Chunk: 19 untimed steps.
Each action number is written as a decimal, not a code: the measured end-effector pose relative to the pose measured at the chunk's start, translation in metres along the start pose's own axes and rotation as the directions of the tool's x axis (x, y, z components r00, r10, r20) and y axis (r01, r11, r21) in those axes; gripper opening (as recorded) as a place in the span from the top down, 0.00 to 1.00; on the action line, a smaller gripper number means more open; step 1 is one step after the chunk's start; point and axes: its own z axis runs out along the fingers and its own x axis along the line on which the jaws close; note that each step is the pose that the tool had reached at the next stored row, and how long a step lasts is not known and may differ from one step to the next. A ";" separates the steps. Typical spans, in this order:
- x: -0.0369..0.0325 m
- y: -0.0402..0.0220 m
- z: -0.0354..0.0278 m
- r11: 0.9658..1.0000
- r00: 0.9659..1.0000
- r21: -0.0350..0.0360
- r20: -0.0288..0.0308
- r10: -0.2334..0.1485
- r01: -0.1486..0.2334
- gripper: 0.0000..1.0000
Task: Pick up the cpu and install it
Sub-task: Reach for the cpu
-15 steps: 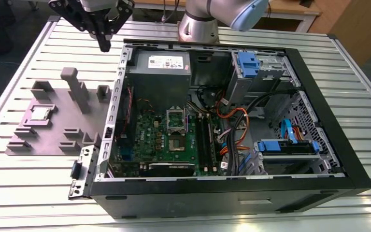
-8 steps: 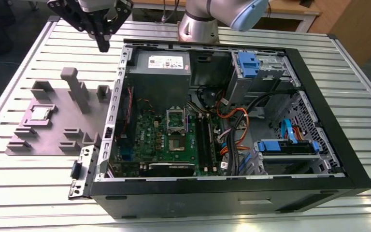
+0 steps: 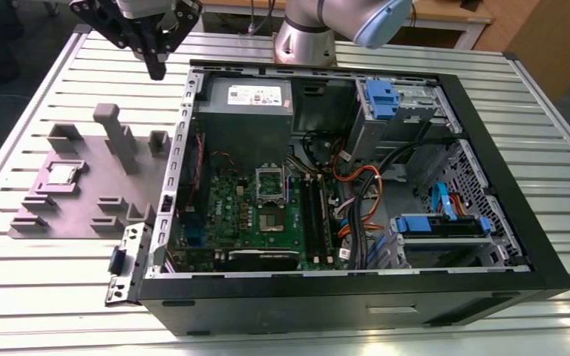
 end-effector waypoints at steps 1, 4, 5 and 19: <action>0.0002 0.0000 0.0000 1.000 1.000 0.000 0.000 0.000 0.000 0.89; 0.0010 -0.0001 0.0000 1.000 1.000 0.000 0.000 0.000 0.000 0.89; 0.0013 -0.0001 0.0000 1.000 1.000 0.000 0.000 0.000 0.000 0.89; 0.0042 -0.0003 -0.0001 1.000 1.000 0.000 0.000 0.000 0.000 0.89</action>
